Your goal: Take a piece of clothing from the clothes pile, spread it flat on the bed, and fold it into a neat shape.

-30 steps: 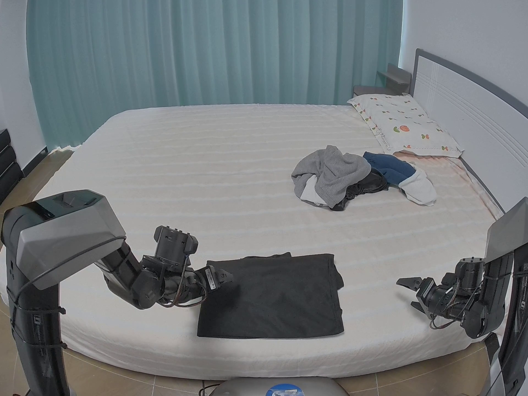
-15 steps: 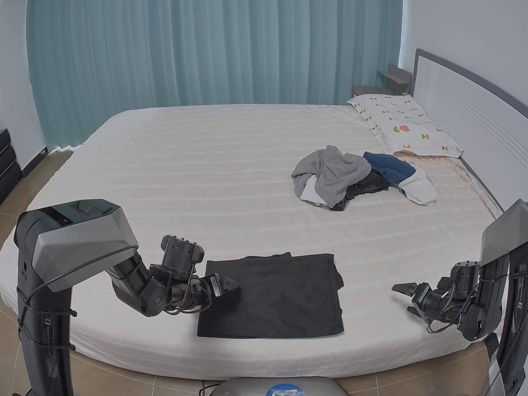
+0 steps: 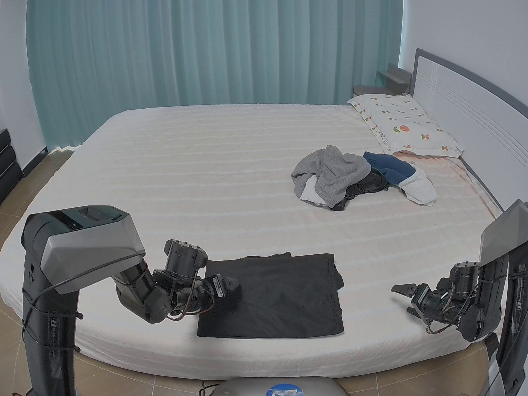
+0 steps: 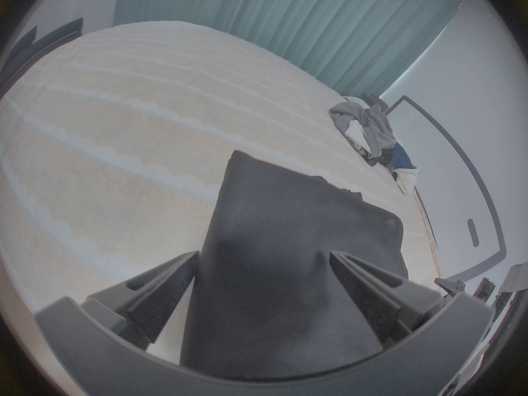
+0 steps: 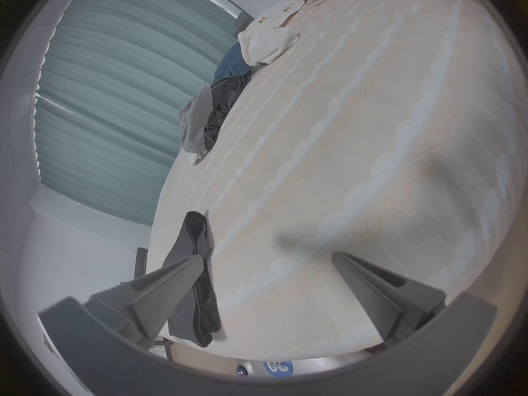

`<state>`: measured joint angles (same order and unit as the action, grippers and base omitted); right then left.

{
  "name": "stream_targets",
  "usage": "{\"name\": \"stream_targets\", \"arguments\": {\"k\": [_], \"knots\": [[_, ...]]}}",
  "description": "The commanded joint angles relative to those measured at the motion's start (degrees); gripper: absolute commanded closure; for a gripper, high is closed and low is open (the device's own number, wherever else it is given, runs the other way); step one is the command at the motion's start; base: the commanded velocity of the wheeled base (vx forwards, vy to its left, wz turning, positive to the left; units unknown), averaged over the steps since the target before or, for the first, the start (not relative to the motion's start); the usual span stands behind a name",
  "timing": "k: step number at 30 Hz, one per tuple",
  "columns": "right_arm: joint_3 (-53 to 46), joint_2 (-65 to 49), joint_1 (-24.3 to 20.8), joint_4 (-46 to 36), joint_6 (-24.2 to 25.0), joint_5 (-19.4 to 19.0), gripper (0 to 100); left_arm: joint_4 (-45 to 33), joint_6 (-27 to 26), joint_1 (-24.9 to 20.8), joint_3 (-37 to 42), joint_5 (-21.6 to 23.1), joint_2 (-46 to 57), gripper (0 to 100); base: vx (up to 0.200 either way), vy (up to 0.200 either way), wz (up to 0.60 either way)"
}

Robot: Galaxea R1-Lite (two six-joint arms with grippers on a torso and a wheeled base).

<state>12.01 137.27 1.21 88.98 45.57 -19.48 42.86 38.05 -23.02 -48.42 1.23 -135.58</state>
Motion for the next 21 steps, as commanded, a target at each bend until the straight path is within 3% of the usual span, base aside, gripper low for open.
{"name": "stream_targets", "arguments": {"k": [1,21], "knots": [[-0.05,0.11,0.02,0.67,0.05,-0.03,0,-0.06,0.1,-0.01,0.34,0.0,-0.12,100,0.0,0.0,0.0],[-0.05,0.19,-0.06,0.67,-0.13,-0.12,0,0.03,1.42,-0.19,2.19,0.7,0.85,100,0.0,0.0,0.0]]}}
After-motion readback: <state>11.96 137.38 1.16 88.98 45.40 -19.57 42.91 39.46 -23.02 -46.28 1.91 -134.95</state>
